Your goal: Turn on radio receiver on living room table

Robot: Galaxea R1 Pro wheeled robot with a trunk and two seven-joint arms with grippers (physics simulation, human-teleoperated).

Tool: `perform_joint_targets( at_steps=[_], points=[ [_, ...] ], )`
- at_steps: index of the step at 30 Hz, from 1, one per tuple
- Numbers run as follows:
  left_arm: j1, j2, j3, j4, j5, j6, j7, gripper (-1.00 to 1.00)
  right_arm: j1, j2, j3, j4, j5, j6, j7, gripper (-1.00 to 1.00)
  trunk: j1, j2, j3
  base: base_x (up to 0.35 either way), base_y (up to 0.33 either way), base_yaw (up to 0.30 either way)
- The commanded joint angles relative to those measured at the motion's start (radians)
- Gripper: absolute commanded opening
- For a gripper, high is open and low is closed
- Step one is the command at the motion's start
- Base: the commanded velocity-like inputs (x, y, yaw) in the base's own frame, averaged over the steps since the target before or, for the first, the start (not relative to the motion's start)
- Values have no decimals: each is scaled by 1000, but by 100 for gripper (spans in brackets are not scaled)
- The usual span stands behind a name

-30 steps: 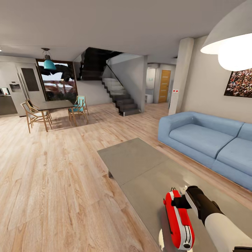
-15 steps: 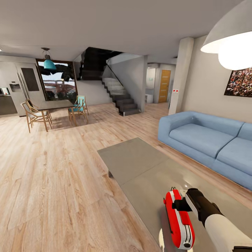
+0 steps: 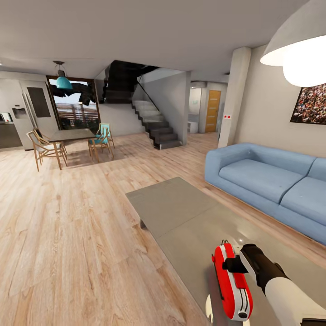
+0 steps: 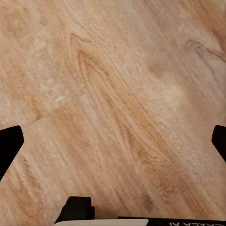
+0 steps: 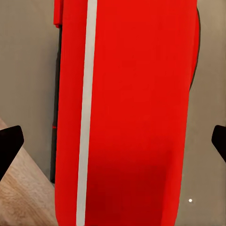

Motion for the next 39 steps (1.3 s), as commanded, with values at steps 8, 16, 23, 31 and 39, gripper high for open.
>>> perform_joint_targets(
  at_steps=[8, 16, 23, 31, 39],
  points=[
    [0, 0, 0, 0, 0, 0, -1, 100, 0, 0, 0, 9, 0, 0, 0, 100, 0, 0, 0, 0, 0, 0],
    [0, 0, 0, 0, 0, 0, 0, 100, 0, 0, 0, 13, 0, 0, 0, -100, 0, 0, 0, 0, 0, 0],
    [0, 0, 0, 0, 0, 0, 0, 100, 0, 0, -1, 15, 0, 0, 0, -100, 0, 0, 0, 0, 0, 0],
    [0, 9, 0, 1, -7, 1, -1, 100, 0, 0, 0, 16, 1, 0, 0, -100, 0, 0, 0, 0, 0, 0],
    [0, 12, 0, 2, -12, 2, -1, 100, 0, 0, 0, 14, 2, 0, 0, -100, 0, 0, 0, 0, 0, 0]
  ],
)
